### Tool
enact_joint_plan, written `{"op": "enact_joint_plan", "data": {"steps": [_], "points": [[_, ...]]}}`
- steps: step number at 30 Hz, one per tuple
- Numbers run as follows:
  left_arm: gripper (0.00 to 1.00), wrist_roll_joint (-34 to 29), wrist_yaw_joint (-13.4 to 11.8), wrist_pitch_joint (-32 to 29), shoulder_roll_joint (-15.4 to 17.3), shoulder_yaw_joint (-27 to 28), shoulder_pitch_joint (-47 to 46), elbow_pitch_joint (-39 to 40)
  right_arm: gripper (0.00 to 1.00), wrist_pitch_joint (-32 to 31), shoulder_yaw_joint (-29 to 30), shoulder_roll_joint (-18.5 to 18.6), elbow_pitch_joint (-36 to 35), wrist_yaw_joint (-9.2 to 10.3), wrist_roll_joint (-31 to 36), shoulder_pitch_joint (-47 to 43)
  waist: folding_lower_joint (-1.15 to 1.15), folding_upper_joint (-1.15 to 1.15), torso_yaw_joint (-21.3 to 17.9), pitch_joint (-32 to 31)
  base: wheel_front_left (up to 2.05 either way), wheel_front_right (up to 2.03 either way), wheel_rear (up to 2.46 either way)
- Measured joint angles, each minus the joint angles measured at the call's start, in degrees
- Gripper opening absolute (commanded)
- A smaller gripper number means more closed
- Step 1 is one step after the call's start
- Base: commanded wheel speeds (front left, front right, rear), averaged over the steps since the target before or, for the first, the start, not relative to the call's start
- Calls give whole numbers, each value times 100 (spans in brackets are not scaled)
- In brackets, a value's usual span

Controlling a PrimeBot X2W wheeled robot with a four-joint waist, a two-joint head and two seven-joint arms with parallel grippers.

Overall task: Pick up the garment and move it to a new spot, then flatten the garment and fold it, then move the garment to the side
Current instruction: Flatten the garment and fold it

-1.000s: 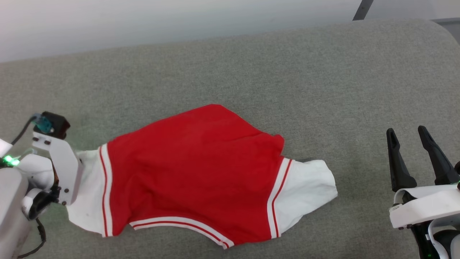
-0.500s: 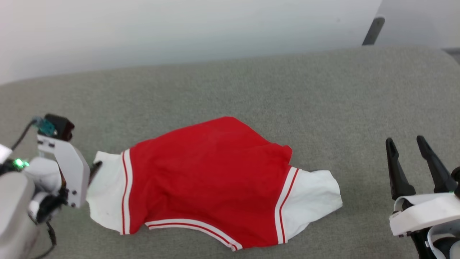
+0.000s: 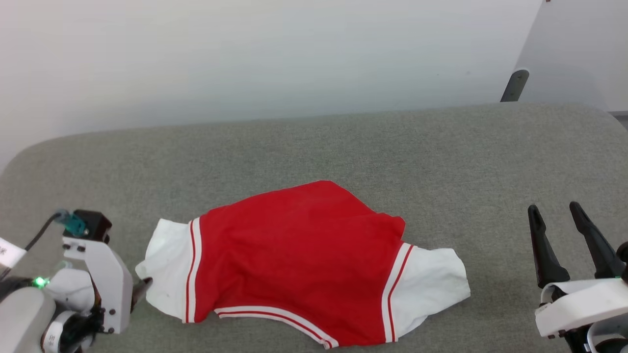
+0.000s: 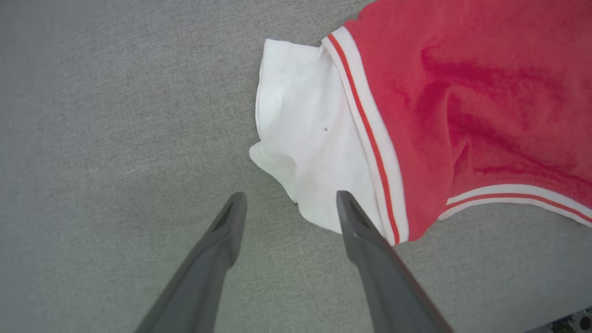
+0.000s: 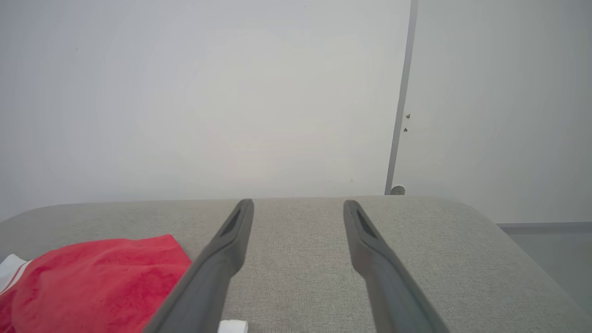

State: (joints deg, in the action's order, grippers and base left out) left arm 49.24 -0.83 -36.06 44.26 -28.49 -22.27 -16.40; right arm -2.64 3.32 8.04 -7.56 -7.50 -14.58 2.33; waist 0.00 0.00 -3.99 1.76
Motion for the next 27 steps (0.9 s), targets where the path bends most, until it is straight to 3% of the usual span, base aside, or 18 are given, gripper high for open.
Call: {"op": "enact_joint_plan", "data": {"steps": [14, 27], "points": [[100, 314, -116, -56, -118, 112, 106, -427, 100, -67, 74, -9, -194, 0, 7, -29, 0, 0, -176, 356, 0, 0, 0], [100, 586, 90, -63, -398, 202, -285, -1383, 100, -102, 151, -9, -293, 0, 56, 53, 0, 0, -281, 708, 0, 0, 0]]}}
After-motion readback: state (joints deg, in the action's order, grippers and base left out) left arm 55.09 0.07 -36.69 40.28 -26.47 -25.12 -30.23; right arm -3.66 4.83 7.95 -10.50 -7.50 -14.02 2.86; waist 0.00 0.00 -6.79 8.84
